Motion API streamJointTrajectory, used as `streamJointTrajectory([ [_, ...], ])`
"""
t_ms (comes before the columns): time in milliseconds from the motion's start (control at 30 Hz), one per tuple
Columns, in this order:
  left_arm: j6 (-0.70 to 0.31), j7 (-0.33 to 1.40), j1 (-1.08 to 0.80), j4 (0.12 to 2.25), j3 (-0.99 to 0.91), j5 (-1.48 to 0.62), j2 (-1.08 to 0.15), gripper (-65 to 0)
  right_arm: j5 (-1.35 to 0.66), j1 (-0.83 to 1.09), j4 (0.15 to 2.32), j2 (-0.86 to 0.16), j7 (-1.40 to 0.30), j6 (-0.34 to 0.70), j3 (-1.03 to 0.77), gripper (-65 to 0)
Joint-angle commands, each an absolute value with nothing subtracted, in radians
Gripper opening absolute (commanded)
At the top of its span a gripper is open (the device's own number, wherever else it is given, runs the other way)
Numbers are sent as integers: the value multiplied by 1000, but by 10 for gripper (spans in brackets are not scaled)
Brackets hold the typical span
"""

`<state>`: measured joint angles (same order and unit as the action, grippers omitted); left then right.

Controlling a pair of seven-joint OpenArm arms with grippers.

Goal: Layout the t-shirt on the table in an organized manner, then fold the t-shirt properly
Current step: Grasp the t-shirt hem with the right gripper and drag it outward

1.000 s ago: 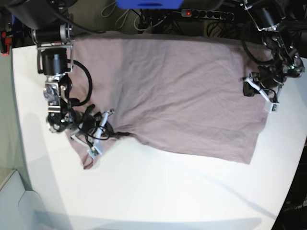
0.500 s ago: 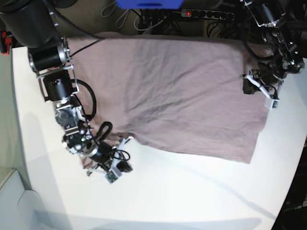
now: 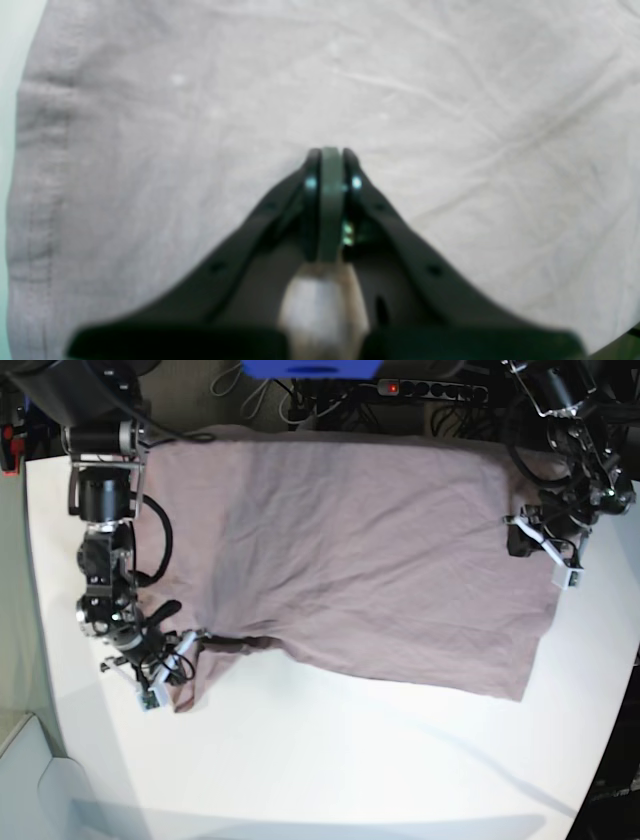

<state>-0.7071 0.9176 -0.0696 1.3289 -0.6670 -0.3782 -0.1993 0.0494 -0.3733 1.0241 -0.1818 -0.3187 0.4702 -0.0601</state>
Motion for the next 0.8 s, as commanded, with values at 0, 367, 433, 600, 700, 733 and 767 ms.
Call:
streamJointTrajectory([
  [0,-698,961,-71,1328,-667,-332,-206,-647,39,-387,1070,-185,-309,469,-59,-650],
  [367,-698,961,-71,1328,-667,-332,-208,-647,39,-300,1104,-163,-400,475,-53,-650],
  [433,-698,960,-71,1328,-667,-332,-208,-647,39,-292,1102,-166,-400,475,-8,-650],
  [600,-698,960,-71,1328,-667,-332,-208,-647,39,-288,1104,-166,-395,475,71,-650],
  [700,-698,960,-71,1328,-667,-332,-208,-647,39,-306,1102,-163,-390,475,97,-650],
  [733,-698,960,-71,1328,-667,-332,-208,-647,39,-326,1101,-162,-390,475,111,-650],
  [767,-698,960,-71,1328,-667,-332,-208,-647,39,-340,1096,-162,-390,475,120,-650],
])
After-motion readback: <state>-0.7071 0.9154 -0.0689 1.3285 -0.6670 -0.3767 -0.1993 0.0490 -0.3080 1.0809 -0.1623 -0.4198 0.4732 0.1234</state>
